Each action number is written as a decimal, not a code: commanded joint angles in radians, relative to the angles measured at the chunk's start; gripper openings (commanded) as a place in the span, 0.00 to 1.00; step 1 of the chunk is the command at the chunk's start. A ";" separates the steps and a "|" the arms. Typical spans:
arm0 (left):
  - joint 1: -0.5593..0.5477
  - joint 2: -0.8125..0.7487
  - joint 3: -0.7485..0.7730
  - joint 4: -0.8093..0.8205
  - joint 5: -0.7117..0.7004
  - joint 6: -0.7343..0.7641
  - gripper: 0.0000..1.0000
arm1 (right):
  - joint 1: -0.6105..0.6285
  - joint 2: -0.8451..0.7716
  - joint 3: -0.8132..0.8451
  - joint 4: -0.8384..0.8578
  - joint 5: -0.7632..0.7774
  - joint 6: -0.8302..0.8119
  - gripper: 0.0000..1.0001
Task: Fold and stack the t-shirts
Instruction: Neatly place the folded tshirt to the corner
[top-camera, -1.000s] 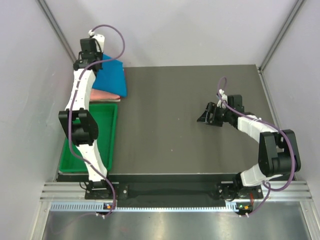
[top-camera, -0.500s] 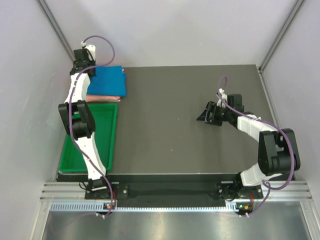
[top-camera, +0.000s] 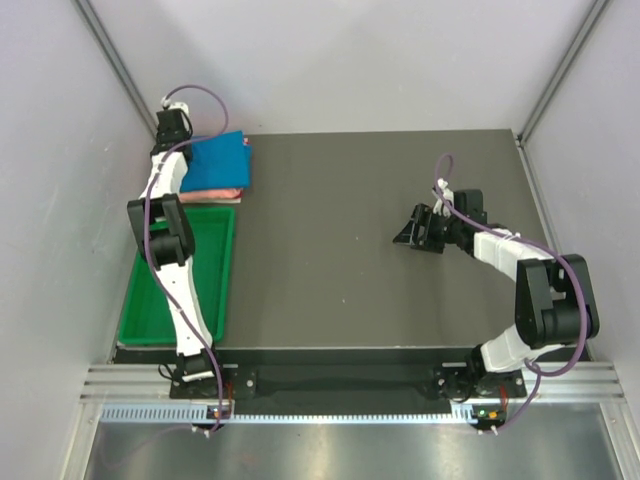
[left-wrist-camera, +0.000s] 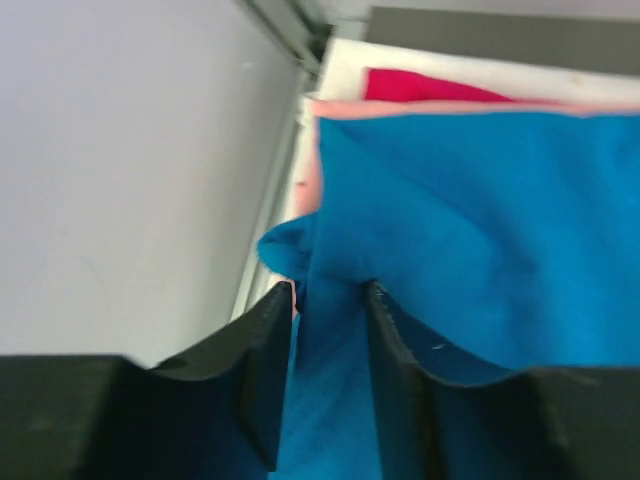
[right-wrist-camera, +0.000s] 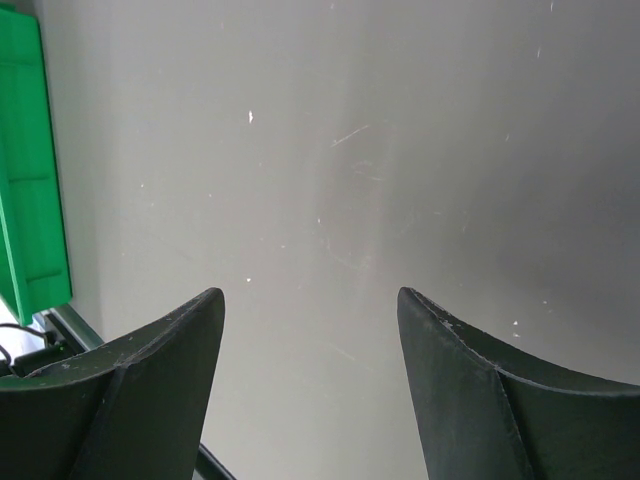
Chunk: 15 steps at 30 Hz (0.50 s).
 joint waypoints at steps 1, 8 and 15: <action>0.007 0.003 0.092 0.054 -0.139 -0.050 0.42 | -0.007 -0.001 0.038 0.056 -0.009 0.001 0.70; -0.032 -0.112 0.089 -0.085 -0.105 -0.165 0.56 | -0.007 -0.004 0.043 0.049 -0.009 -0.003 0.71; -0.112 -0.184 0.082 -0.210 -0.245 -0.210 0.56 | -0.007 -0.027 0.034 0.049 -0.013 -0.005 0.71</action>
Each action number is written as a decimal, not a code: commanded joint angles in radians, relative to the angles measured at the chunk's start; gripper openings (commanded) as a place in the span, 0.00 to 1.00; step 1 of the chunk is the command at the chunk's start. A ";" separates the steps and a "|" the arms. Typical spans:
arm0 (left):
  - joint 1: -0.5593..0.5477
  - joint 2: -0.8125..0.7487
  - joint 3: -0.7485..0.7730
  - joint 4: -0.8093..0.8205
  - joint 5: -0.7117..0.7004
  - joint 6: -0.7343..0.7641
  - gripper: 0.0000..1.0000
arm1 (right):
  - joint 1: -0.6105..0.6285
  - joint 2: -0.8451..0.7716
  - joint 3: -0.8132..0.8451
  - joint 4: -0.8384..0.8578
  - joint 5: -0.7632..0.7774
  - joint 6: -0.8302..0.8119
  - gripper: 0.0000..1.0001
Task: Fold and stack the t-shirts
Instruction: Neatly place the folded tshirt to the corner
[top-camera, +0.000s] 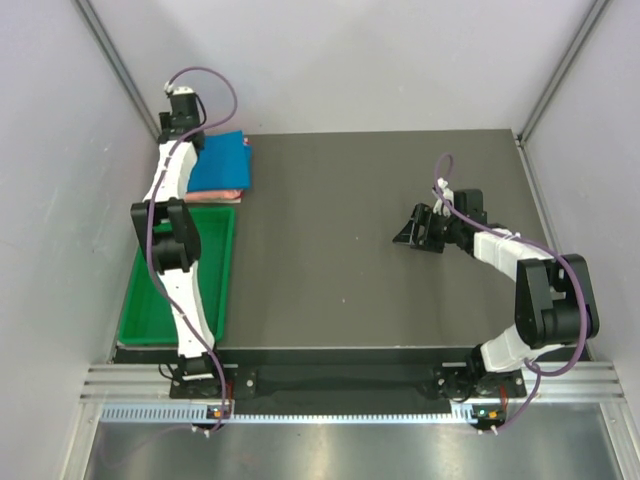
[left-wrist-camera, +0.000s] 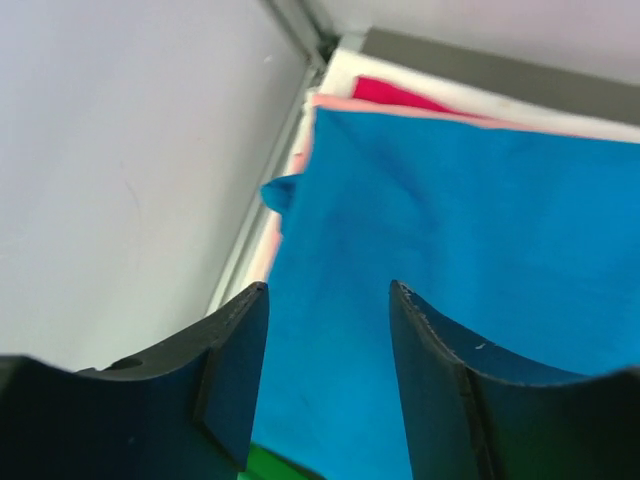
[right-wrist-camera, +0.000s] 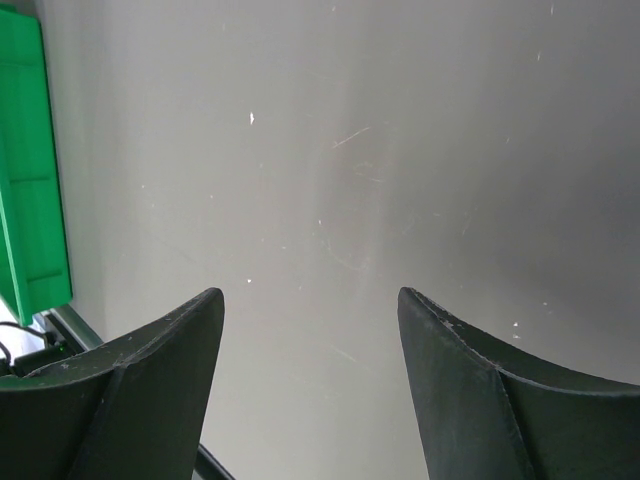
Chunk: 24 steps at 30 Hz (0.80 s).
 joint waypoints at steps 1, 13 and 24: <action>-0.029 -0.099 0.019 -0.037 -0.061 -0.055 0.56 | -0.006 -0.030 0.031 0.050 -0.018 -0.005 0.71; 0.066 0.051 0.054 0.107 0.285 -0.125 0.35 | -0.006 -0.059 0.011 0.077 -0.047 0.021 0.71; 0.082 0.189 0.220 -0.040 -0.130 -0.105 0.45 | -0.007 -0.065 0.014 0.080 -0.065 0.034 0.71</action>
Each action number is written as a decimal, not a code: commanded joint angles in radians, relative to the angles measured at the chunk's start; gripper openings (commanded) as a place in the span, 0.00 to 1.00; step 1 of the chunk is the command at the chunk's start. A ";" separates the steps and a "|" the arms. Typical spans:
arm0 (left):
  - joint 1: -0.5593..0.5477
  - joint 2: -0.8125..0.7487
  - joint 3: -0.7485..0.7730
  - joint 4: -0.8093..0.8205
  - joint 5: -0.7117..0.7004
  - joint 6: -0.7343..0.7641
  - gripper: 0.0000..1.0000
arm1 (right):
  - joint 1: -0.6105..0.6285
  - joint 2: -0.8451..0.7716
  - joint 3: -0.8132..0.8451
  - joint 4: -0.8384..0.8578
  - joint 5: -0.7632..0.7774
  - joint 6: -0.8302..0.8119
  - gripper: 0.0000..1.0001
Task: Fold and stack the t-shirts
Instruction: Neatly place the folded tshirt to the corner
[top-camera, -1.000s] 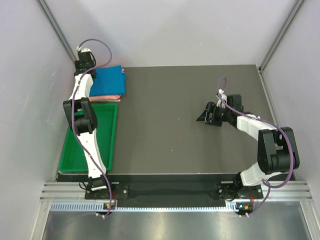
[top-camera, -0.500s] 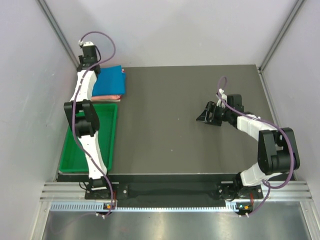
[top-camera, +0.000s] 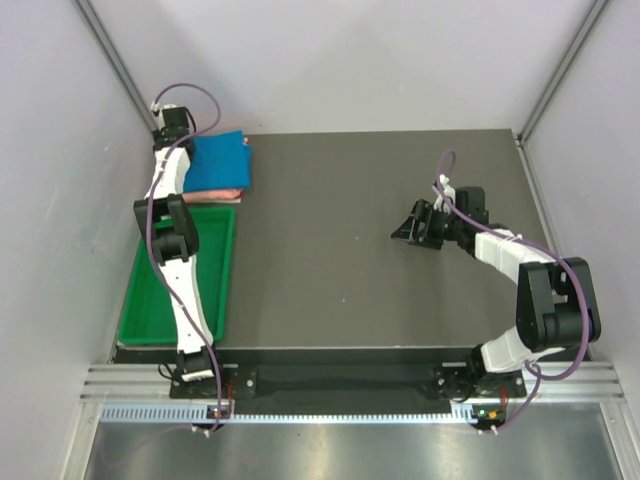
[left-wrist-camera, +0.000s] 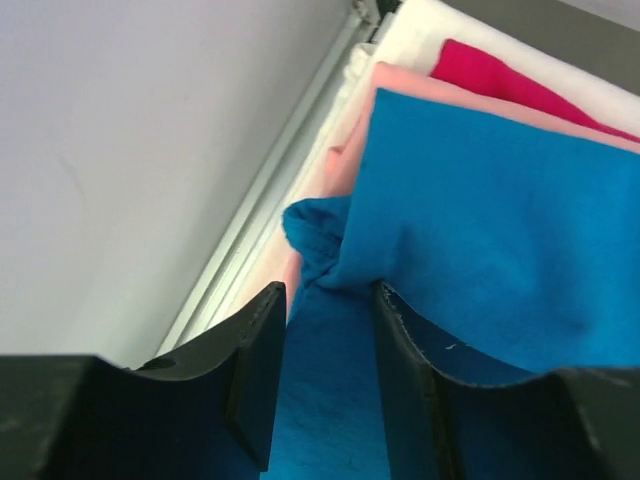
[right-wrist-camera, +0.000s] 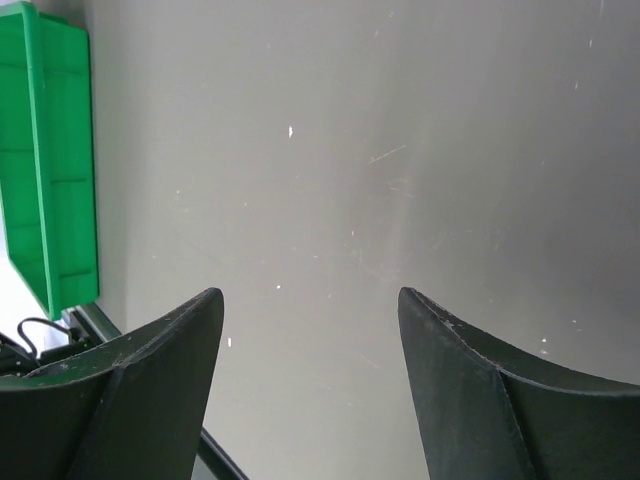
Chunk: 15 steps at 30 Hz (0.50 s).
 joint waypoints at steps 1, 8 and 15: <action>0.019 -0.015 0.068 -0.009 -0.123 0.013 0.46 | -0.008 -0.045 0.012 0.041 -0.025 -0.001 0.71; 0.048 -0.026 0.088 -0.090 -0.146 0.007 0.45 | -0.008 -0.075 0.022 0.025 -0.022 -0.013 0.71; 0.039 -0.225 -0.039 -0.129 0.017 -0.073 0.45 | -0.008 -0.078 0.039 -0.007 -0.006 -0.027 0.71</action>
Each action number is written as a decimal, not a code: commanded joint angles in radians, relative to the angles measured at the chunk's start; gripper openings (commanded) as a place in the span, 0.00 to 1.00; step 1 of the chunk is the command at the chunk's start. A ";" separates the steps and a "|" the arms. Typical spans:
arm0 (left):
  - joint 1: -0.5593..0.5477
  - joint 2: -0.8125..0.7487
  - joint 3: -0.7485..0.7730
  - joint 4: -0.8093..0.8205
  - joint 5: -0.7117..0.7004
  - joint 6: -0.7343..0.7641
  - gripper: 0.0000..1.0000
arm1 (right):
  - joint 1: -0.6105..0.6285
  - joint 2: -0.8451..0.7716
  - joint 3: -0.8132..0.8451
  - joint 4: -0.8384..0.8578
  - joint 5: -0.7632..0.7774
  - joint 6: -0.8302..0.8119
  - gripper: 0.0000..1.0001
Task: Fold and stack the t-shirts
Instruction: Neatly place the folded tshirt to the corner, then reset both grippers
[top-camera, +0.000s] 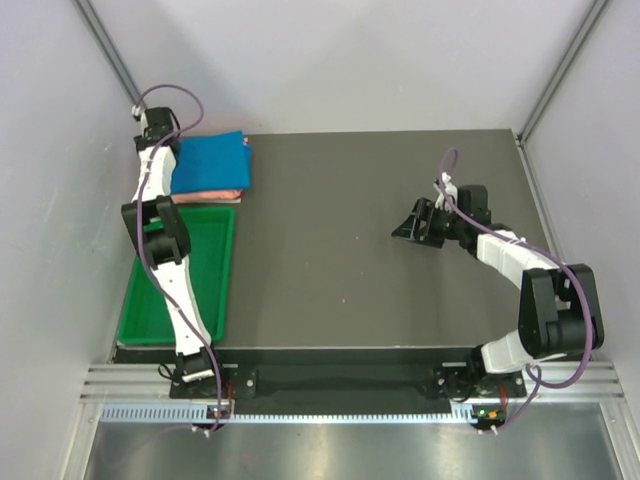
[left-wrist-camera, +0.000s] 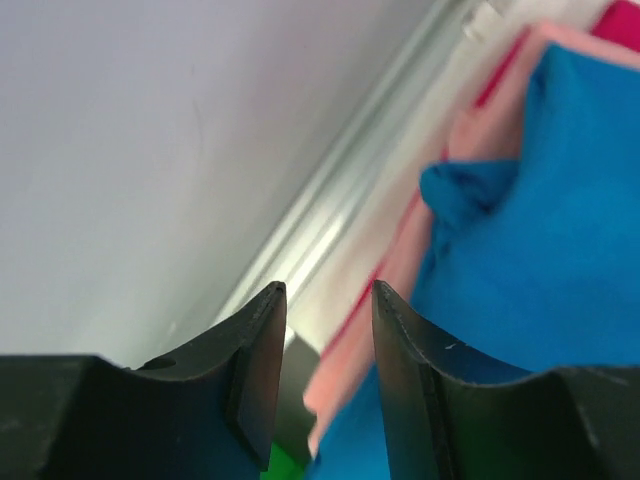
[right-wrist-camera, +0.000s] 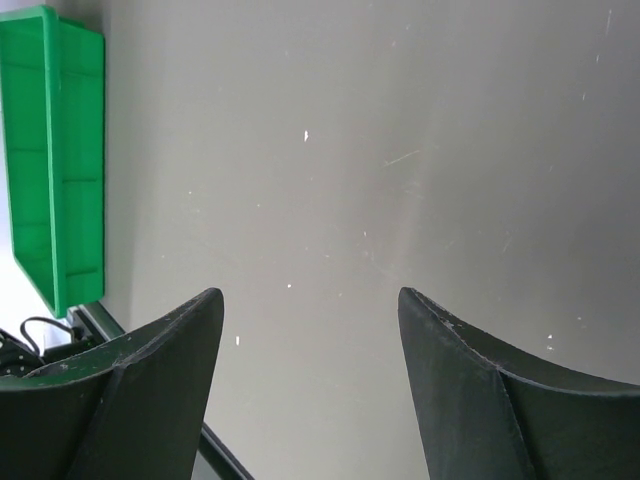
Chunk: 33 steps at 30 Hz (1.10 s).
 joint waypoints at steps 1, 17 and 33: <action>-0.018 -0.247 -0.091 -0.015 0.111 -0.065 0.45 | -0.006 -0.043 0.040 -0.006 0.002 -0.029 0.71; -0.394 -0.957 -0.801 0.106 0.703 -0.159 0.46 | 0.002 -0.443 0.075 -0.257 0.166 -0.006 1.00; -0.646 -1.508 -1.522 0.563 0.962 -0.391 0.99 | 0.003 -0.764 0.037 -0.428 0.274 0.026 1.00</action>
